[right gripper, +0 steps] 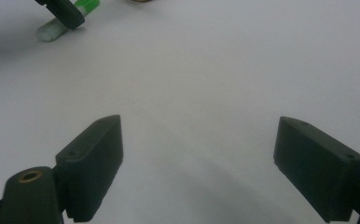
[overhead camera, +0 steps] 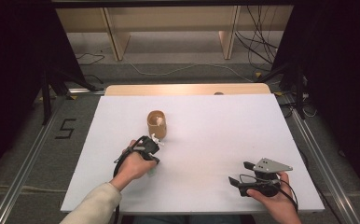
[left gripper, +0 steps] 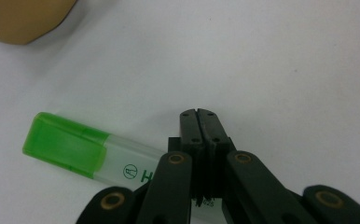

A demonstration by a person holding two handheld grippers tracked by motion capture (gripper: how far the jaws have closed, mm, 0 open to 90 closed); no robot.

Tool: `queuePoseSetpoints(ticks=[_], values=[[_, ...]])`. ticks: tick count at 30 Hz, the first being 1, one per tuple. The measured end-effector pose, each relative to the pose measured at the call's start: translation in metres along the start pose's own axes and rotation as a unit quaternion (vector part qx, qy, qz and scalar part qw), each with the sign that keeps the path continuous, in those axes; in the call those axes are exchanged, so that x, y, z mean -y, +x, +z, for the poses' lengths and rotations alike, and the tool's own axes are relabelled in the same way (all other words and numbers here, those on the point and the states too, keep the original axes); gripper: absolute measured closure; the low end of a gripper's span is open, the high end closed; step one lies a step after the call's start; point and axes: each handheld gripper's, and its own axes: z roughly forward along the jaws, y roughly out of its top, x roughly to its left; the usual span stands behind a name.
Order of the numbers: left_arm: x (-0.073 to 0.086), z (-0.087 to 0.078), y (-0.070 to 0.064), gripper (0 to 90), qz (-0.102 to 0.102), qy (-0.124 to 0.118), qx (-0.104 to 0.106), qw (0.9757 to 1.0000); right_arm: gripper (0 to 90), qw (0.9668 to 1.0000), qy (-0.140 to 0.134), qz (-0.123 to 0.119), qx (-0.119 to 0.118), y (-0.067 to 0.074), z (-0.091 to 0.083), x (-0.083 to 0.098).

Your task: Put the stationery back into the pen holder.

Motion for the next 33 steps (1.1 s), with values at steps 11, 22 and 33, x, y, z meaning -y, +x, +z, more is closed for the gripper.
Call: queuePoseSetpoints(ticks=[11, 22, 33], values=[[0.011, -0.006, 0.003, 89.8, 0.002, 0.017, 0.013, 0.9998, 16.6, 1.0, -0.001, -0.002, 0.0, 0.0, 0.0, 0.0], [0.022, -0.012, 0.011, 89.8, -0.005, 0.033, 0.014, 0.9993, 16.6, 1.0, 0.001, 0.0, 0.0, 0.0, 0.0, 0.0], [0.033, -0.018, 0.021, 89.8, -0.008, 0.052, 0.01, 0.9986, 16.6, 1.0, 0.0, 0.0, 0.0, 0.0, 0.0, 0.0]])
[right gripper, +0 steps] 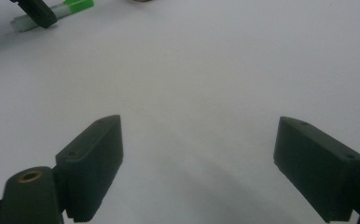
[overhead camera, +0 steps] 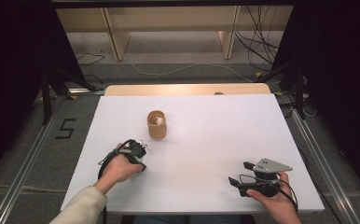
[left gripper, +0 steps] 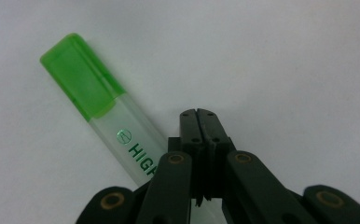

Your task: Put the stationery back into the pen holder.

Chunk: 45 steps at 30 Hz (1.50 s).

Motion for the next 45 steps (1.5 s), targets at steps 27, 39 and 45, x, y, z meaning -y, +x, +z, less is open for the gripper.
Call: queuePoseSetpoints(ticks=[27, 39, 45], values=[[0.01, -0.009, 0.016, 84.0, -0.019, 0.006, -0.023, 0.9995, 16.5, 1.0, -0.001, -0.002, -0.001, 0.0, 0.001, 0.0], [-0.004, -0.022, 0.035, 38.6, -0.077, 0.036, -0.067, 0.9942, 16.6, 1.0, 0.0, 0.002, -0.001, 0.0, 0.0, 0.0], [-0.004, -0.013, 0.04, 40.0, -0.086, 0.052, -0.053, 0.9936, 16.6, 1.0, -0.001, 0.002, -0.002, 0.0, 0.001, 0.0]])
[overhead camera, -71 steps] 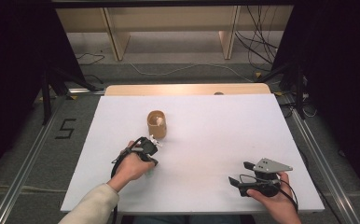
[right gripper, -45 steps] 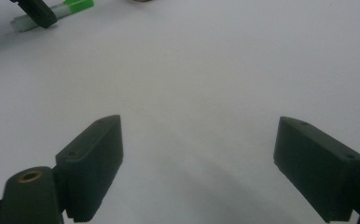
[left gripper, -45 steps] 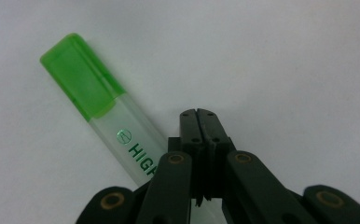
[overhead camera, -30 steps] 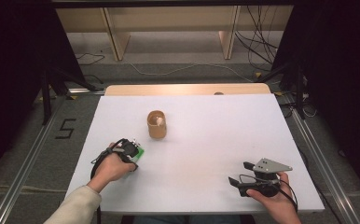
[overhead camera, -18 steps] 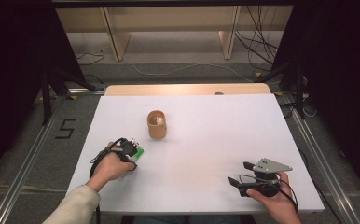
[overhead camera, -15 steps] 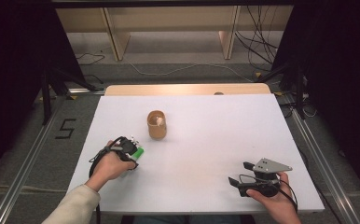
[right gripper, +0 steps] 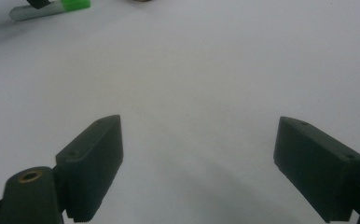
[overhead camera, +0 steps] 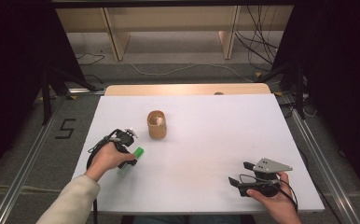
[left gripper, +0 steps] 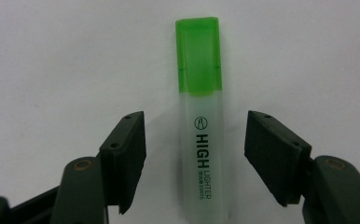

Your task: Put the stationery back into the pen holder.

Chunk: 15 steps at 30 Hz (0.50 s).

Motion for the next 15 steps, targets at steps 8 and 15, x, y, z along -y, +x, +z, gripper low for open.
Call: queuePoseSetpoints(ticks=[8, 15], values=[[-0.0024, 0.0073, -0.0006, 48.2, -0.005, 0.027, 0.016, 0.9995, 16.6, 1.0, 0.001, -0.001, 0.001, 0.0002, -0.0002, -0.0001], [-0.0045, 0.0096, -0.0007, 52.8, -0.005, 0.035, 0.021, 0.9992, 16.6, 1.0, 0.001, 0.0, 0.001, 0.0001, -0.0004, -0.0001]])
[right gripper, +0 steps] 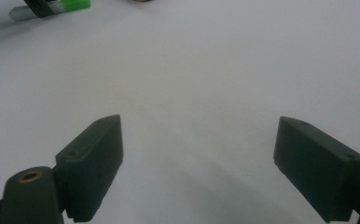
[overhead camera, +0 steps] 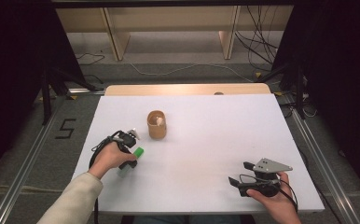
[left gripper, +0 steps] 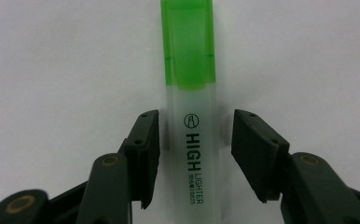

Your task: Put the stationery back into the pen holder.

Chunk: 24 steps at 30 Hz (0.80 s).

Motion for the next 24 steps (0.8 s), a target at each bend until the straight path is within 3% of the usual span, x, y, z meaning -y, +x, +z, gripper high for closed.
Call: queuePoseSetpoints(ticks=[24], values=[[-0.0017, 0.001, 0.0027, 65.9, -0.007, 0.008, 0.006, 0.9999, 16.5, 1.0, 0.0, -0.001, -0.001, 0.0001, 0.0002, 0.0]])
